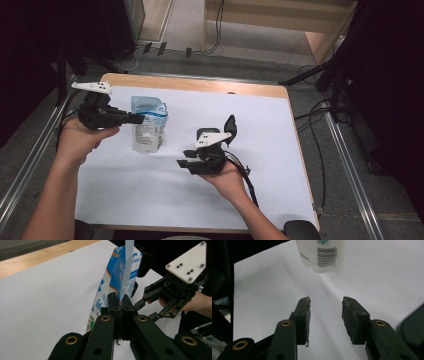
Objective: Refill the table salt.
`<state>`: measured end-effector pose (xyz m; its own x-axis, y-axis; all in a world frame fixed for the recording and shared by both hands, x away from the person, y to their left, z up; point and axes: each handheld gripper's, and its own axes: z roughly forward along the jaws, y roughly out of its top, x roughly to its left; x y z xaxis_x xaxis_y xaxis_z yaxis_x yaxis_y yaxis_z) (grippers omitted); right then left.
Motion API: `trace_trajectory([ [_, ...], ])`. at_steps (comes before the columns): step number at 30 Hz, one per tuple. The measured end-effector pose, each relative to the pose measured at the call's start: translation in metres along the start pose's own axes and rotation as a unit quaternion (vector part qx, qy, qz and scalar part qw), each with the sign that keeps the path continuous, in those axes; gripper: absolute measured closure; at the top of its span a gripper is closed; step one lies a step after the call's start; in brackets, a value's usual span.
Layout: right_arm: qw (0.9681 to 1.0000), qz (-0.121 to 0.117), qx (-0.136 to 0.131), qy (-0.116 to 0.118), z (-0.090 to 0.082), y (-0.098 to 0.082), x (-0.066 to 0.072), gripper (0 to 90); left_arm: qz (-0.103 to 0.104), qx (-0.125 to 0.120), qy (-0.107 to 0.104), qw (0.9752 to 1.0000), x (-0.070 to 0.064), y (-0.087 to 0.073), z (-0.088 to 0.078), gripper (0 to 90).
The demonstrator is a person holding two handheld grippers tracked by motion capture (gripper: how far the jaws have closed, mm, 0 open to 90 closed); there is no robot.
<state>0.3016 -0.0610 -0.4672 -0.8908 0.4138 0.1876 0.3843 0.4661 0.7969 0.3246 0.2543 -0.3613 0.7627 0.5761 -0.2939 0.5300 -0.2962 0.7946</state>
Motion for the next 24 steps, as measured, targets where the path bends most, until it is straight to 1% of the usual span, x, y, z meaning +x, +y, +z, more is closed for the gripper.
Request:
trace_trajectory([
  [1, 1.0000, 0.001, 0.000, 0.001, 0.003, 0.002, 0.000, 59.6, 0.000, 0.000, -0.006, 1.0000, 0.000, 0.000, 0.000, 90.0],
  [2, 1.0000, -0.001, 0.001, 0.000, 0.007, 0.003, 0.000, 59.5, 0.002, 0.000, -0.002, 1.0000, -0.002, 0.001, 0.000, 90.0],
  [3, 1.0000, -0.002, 0.001, -0.003, 0.011, 0.005, 0.001, 58.9, -0.001, -0.002, -0.003, 1.0000, -0.002, 0.001, 0.000, 90.0],
  [4, 1.0000, -0.004, -0.002, -0.001, 0.014, 0.006, 0.000, 58.8, 0.002, -0.002, -0.004, 1.0000, -0.003, 0.002, 0.000, 90.0],
  [5, 1.0000, -0.001, 0.000, -0.002, 0.017, 0.007, 0.000, 58.1, 0.001, -0.002, -0.002, 1.0000, -0.004, 0.002, 0.000, 90.0],
  [6, 1.0000, -0.003, 0.000, -0.004, 0.021, 0.008, -0.001, 57.5, 0.003, -0.001, -0.007, 1.0000, -0.004, 0.003, 0.000, 90.0],
  [7, 1.0000, 0.001, 0.003, -0.006, 0.024, 0.009, -0.001, 57.5, 0.004, -0.002, -0.004, 1.0000, -0.006, 0.003, -0.001, 90.0],
  [10, 1.0000, 0.001, 0.006, -0.008, 0.033, 0.010, -0.002, 56.5, 0.006, -0.004, -0.005, 1.0000, -0.009, 0.005, 0.000, 90.0],
  [11, 1.0000, 0.001, 0.005, -0.007, 0.036, 0.010, -0.002, 56.4, 0.006, -0.004, -0.010, 0.9999, -0.010, 0.006, 0.000, 90.0],
  [13, 0.9999, -0.004, 0.007, -0.013, 0.042, 0.010, -0.002, 56.0, 0.006, -0.005, -0.012, 0.9999, -0.012, 0.007, 0.000, 90.0],
  [15, 0.9998, 0.001, 0.008, -0.017, 0.047, 0.008, -0.003, 55.8, 0.009, -0.005, -0.012, 0.9999, -0.014, 0.008, 0.001, 90.0],
  [16, 0.9998, 0.002, 0.008, -0.018, 0.049, 0.007, -0.003, 55.8, 0.009, -0.004, -0.016, 0.9998, -0.016, 0.008, 0.001, 90.0],
  [17, 0.9998, 0.005, 0.007, -0.017, 0.051, 0.007, -0.004, 55.8, 0.013, -0.004, -0.014, 0.9998, -0.017, 0.009, 0.002, 90.0],
  [19, 0.9998, 0.009, 0.004, -0.017, 0.055, 0.006, -0.004, 54.9, 0.014, -0.003, -0.019, 0.9997, -0.020, 0.010, 0.003, 90.0],
  [20, 0.9998, 0.008, 0.001, -0.020, 0.058, 0.005, -0.004, 54.7, 0.015, -0.004, -0.019, 0.9997, -0.021, 0.011, 0.003, 90.0],
  [21, 0.9997, 0.007, 0.000, -0.023, 0.062, 0.005, -0.004, 53.8, 0.014, -0.004, -0.023, 0.9996, -0.022, 0.011, 0.003, 90.0],
  [23, 0.9997, 0.008, 0.000, -0.024, 0.064, 0.005, -0.004, 53.7, 0.017, -0.004, -0.022, 0.9996, -0.025, 0.012, 0.004, 90.0],
  [24, 0.9995, 0.007, -0.005, -0.030, 0.068, 0.005, -0.003, 53.3, 0.017, -0.002, -0.026, 0.9995, -0.026, 0.013, 0.005, 90.0],
])
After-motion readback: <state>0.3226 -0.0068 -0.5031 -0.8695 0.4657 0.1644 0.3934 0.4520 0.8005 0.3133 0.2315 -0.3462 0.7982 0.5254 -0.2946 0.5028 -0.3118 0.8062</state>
